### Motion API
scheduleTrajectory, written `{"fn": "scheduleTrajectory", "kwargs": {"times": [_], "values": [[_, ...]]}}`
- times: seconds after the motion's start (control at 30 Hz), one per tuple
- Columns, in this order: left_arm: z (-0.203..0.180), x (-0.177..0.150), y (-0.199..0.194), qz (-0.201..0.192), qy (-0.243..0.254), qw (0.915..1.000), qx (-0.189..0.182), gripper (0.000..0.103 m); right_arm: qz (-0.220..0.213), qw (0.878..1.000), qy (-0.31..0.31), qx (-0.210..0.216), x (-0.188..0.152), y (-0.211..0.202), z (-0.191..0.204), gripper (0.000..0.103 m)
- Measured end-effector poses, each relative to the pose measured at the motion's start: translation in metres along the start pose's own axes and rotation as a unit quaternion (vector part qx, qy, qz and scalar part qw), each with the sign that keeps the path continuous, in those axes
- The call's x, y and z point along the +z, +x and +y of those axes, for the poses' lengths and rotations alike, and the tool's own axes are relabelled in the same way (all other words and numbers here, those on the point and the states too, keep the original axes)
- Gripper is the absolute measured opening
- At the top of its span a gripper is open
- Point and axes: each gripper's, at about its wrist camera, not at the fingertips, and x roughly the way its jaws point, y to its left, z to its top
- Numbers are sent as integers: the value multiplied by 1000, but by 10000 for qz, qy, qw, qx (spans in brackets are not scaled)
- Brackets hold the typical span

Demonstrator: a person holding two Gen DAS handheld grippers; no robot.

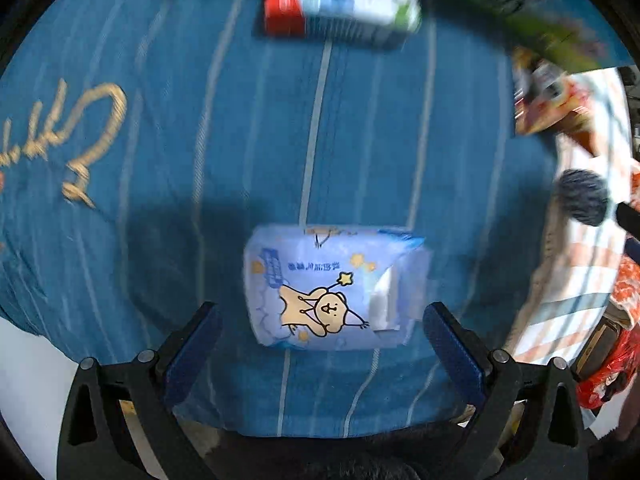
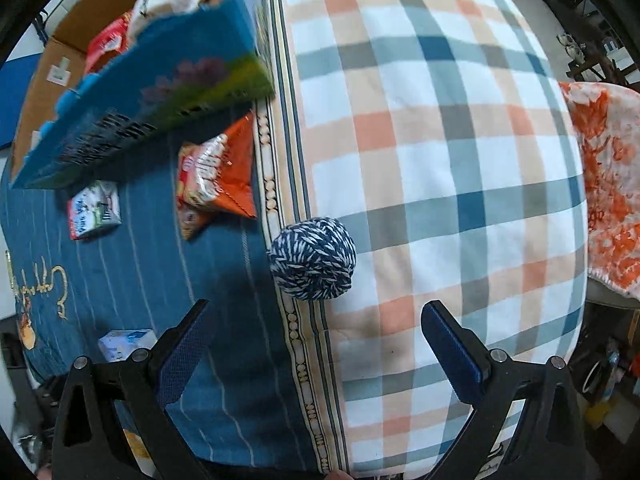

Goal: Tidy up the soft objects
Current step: 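Grasp the blue cartoon pack with the left tool while the right grasps the yarn ball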

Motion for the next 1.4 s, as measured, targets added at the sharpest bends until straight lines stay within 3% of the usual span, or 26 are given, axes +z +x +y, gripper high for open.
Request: {"fn": "scheduleTrajectory", "kwargs": {"times": [0.1,0.2,0.37,0.43,0.5,0.53,0.57,0.83,1.03,1.4], "values": [[-5,2,24,167,-22,9999,-5,103,70,10000,32,-35,3,12,0,103],[-11,4,31,96,35,9999,27,102,146,9999,73,-30,6,23,0,103],[-27,-2,29,-119,349,9993,79,80,229,9997,98,-80,12,40,2,97],[-33,-8,26,-195,406,9989,125,73,369,9992,104,-84,15,52,4,79],[-36,-11,18,-357,465,9980,244,54,544,9984,118,-27,15,63,5,65],[-35,-11,14,-373,468,9980,223,52,600,9981,124,-12,15,66,6,57],[-35,-11,12,-357,453,9982,170,48,655,9978,137,-39,14,71,7,57],[-20,-13,4,-328,274,9990,-130,40,480,9987,133,-67,5,65,9,52],[-15,-18,-25,-574,416,9972,-251,40,326,9994,-99,-23,-17,45,22,52],[-13,-20,-118,-1455,611,9867,-378,40,-218,9983,-486,216,-43,-37,46,52]]}}
